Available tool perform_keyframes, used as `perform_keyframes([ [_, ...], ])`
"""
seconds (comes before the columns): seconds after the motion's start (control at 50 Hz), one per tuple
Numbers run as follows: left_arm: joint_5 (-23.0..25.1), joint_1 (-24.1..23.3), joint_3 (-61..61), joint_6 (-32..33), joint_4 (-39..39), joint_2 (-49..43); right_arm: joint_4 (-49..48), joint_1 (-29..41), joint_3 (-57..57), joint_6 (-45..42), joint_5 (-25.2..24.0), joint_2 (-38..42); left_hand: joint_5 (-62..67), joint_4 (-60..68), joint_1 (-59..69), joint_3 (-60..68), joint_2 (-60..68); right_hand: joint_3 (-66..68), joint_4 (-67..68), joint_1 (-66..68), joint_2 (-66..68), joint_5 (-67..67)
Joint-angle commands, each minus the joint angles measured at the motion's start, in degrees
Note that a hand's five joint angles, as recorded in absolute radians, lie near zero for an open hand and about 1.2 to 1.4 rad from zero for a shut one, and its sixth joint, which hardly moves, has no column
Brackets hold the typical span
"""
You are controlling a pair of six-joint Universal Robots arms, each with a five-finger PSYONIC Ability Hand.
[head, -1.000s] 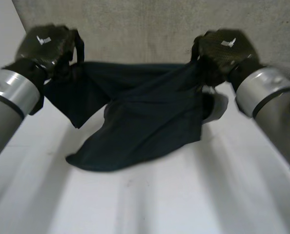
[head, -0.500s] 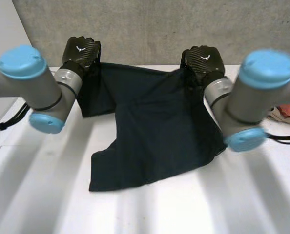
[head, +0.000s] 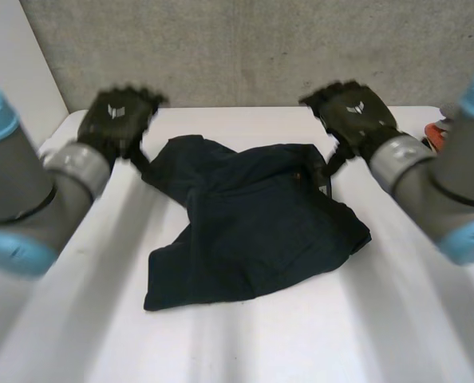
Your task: Fold the laundry.
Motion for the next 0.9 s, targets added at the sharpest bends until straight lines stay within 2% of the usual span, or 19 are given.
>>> perform_keyframes([
  [0.02, 3.27, -1.43, -20.52, -0.07, -11.45, 10.79, 12.09, -8.23, 12.88, -15.04, -10.23, -6.47, 15.55, 15.99, 15.62, 16.04, 15.94, 10.61, 10.52, 10.16, 10.69, 10.16],
  [0.08, 3.81, -1.87, -24.58, -0.07, -11.64, 10.8, 12.19, -9.64, 16.23, -19.72, -12.44, -5.95, 20.62, 21.07, 20.7, 21.11, 21.01, 12.67, 12.58, 12.22, 12.75, 12.22],
  [0.18, 3.81, -2.05, -28.81, -0.69, -7.43, 7.13, 5.89, -11.14, 20.19, -25.27, -16.13, -0.86, 14.43, 14.87, 14.5, 14.92, 14.82, 13.01, 12.92, 12.56, 13.09, 12.56],
  [0.32, 0.83, -1.87, -27.33, -1.39, 0.82, 2.02, -6.6, -10.7, 19.94, -22.03, -16.49, 5.83, 11.38, 11.82, 11.45, 11.86, 11.76, 21.9, 21.81, 21.45, 21.98, 21.44],
  [0.38, -0.49, -2.05, -26.36, -1.13, 3.3, 0.26, -12.67, -9.83, 19.41, -19.57, -15.87, 8.64, 12.89, 13.33, 12.96, 13.38, 13.28, 44.03, 43.95, 43.59, 44.12, 43.58],
  [0.42, -1.73, -2.4, -25.39, -1.04, 3.83, -1.15, -15.21, -9.39, 19.06, -17.81, -14.91, 9.35, 16.91, 17.36, 16.98, 17.4, 17.3, 67.43, 67.34, 66.98, 67.51, 66.98],
  [0.62, -3.57, -5.21, -22.23, 0.54, 4.27, -5.72, -16.64, -8.07, 20.81, -14.11, -11.83, 7.68, 31.37, 31.82, 31.44, 31.86, 31.76, 67.53, 67.44, 67.08, 67.61, 67.08],
  [0.64, -3.66, -5.3, -21.79, 1.41, 4.62, -6.24, -16.64, -8.07, 21.07, -14.11, -11.83, 7.51, 40.56, 41.0, 40.63, 41.05, 40.94, 67.53, 67.44, 67.08, 67.61, 67.08],
  [0.72, -3.4, -5.82, -21.26, 2.47, 6.02, -6.34, -16.55, -7.98, 21.52, -13.24, -11.3, 6.19, 62.78, 63.22, 62.85, 63.27, 63.16, 67.53, 67.44, 67.08, 67.61, 67.08],
  [0.84, -3.66, -6.97, -21.61, 1.6, 7.17, -3.18, -14.18, -7.89, 21.34, -10.6, -9.63, 3.29, 62.84, 63.28, 62.91, 63.32, 63.22, 67.53, 67.44, 67.08, 67.61, 67.08],
  [0.9, -3.75, -7.06, -21.87, 0.54, 6.3, 0.94, -9.79, -7.45, 20.81, -10.59, -9.11, 0.48, 62.84, 63.28, 62.91, 63.32, 63.22, 67.53, 67.44, 67.08, 67.61, 67.08],
])
